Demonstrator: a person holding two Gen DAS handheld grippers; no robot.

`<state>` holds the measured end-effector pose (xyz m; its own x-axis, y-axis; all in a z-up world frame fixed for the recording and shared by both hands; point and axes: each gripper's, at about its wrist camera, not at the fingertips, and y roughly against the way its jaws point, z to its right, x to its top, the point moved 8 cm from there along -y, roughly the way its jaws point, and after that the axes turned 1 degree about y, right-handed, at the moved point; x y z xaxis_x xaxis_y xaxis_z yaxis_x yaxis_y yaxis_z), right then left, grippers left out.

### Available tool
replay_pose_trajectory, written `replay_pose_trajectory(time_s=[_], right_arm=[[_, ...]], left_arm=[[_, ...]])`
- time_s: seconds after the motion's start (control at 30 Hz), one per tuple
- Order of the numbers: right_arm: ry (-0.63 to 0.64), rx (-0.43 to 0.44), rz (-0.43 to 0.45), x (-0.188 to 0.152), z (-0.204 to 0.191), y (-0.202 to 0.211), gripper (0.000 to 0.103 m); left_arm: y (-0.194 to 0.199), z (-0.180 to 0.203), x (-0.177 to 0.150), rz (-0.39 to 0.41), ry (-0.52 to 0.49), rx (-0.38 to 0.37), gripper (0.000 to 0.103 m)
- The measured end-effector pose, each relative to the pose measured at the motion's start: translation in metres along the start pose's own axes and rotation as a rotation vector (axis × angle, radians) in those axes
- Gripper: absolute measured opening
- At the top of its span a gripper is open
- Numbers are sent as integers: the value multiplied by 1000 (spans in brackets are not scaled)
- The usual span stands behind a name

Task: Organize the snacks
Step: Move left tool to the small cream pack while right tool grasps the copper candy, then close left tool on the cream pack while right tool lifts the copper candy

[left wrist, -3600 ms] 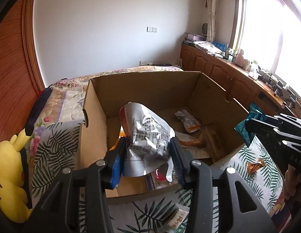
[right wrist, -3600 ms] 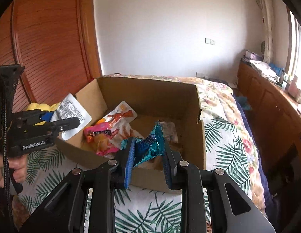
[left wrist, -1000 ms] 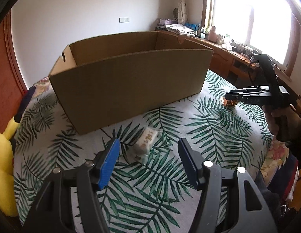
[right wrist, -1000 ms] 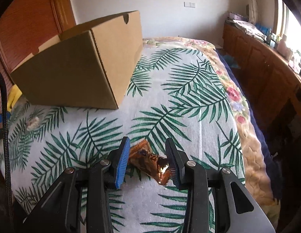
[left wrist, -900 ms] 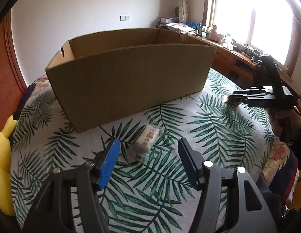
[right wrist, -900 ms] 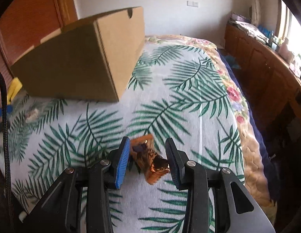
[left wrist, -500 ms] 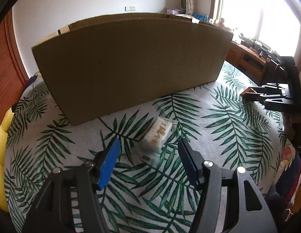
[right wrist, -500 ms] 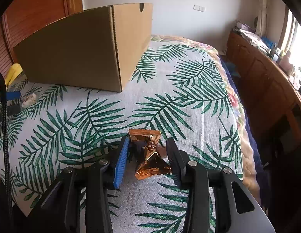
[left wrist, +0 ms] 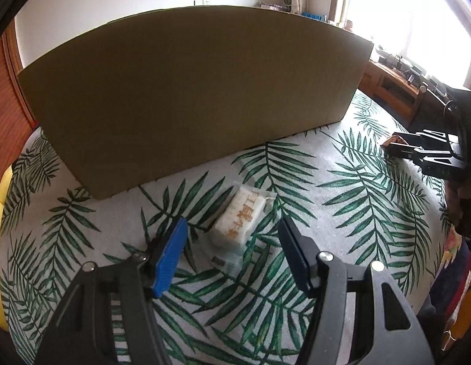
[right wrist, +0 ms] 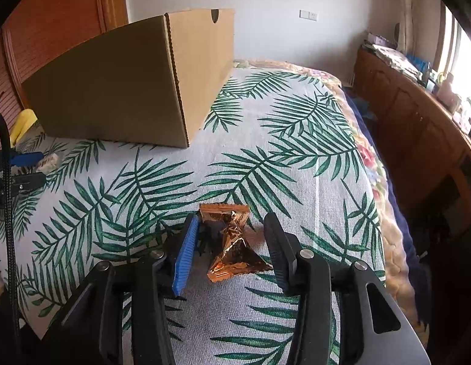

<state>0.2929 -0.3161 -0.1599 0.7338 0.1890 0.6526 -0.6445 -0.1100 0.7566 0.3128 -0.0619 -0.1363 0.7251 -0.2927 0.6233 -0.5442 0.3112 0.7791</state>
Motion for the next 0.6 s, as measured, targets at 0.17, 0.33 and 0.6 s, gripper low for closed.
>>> replay_pose_trajectory(time_s=[0.17,0.33,0.6], right_arm=[[-4,6,0,0,-1,1,45],[-6,9,1,0,0,0,45],[-11,13,2,0,-1,0,45]], left_arm=[[-6,5,7,-19,-16,6,60],[-7,9,11,-25,-9,-14,43],[-4,19,7,-6,-35,5,19]])
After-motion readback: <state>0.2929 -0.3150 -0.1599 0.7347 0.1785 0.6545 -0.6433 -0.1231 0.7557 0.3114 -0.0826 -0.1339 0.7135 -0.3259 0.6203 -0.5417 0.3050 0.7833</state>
